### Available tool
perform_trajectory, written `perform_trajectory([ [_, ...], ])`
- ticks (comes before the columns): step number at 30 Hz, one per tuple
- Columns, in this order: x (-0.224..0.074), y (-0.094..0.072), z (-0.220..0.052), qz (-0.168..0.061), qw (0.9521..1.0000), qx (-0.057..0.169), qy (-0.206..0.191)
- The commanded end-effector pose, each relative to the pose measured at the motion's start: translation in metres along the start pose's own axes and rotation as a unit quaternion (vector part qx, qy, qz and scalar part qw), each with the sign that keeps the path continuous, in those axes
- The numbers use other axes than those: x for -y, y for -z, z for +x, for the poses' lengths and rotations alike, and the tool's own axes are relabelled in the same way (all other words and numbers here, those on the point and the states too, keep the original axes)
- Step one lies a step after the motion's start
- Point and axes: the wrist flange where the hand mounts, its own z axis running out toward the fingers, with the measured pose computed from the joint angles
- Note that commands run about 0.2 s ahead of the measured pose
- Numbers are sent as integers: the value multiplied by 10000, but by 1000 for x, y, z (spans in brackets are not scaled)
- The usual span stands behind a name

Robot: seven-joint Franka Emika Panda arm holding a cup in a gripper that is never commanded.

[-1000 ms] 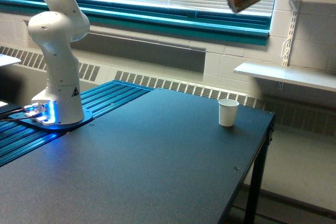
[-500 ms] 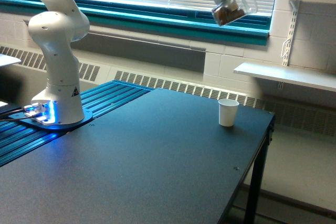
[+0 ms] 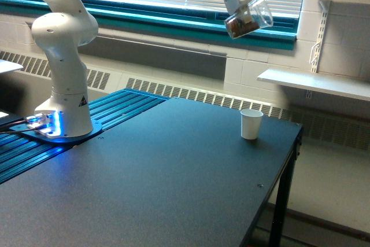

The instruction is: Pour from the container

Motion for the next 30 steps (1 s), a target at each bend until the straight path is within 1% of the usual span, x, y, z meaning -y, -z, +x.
perform_trajectory([
  [1, 8, -1, -15, 24, 10000, 5, -10],
  [20, -4, -33, -43, -165, 9994, 301, -98],
  [30, -2, -53, -60, -286, 9985, 462, -8],
])
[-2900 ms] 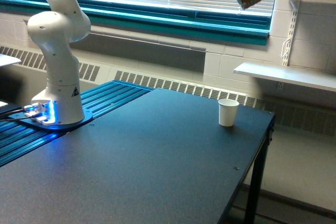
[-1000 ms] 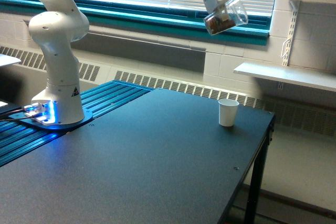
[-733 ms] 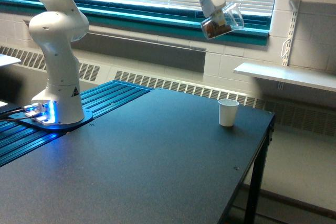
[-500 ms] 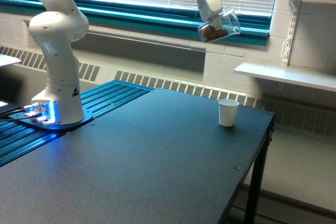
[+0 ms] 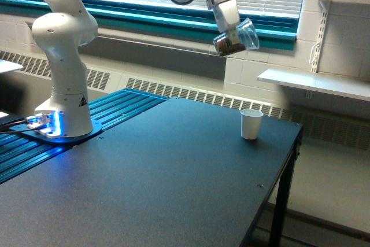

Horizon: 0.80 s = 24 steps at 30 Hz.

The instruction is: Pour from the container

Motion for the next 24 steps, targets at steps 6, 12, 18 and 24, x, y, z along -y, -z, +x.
perform_trajectory([
  [6, 7, -20, -14, -98, 9999, 119, 31],
  [12, 10, -28, -18, -131, 9998, 173, 38],
  [18, 11, -40, -25, -192, 9994, 271, 45],
  [24, 13, -52, -30, -231, 9991, 363, 44],
])
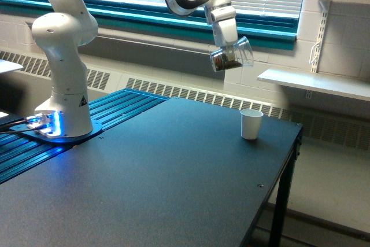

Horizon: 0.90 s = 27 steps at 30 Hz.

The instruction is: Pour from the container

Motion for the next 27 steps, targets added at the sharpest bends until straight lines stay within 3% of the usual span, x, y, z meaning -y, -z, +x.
perform_trajectory([
  [1, 3, -10, -3, -12, 10000, 21, -77],
  [27, 15, -51, -18, -186, 9993, 331, 24],
])
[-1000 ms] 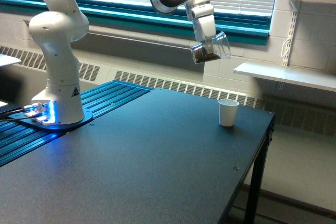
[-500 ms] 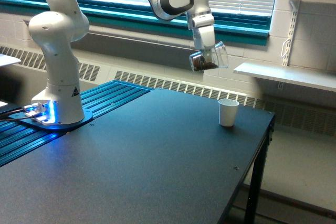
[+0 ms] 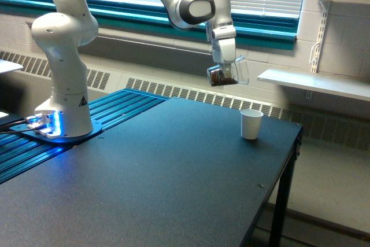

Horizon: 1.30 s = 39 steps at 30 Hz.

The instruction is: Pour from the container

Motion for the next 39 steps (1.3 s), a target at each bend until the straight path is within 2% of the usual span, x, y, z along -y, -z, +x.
perform_trajectory([
  [1, 8, -1, 3, 56, 10000, -50, -52],
  [39, 18, -50, -10, -299, 9991, 297, 83],
])
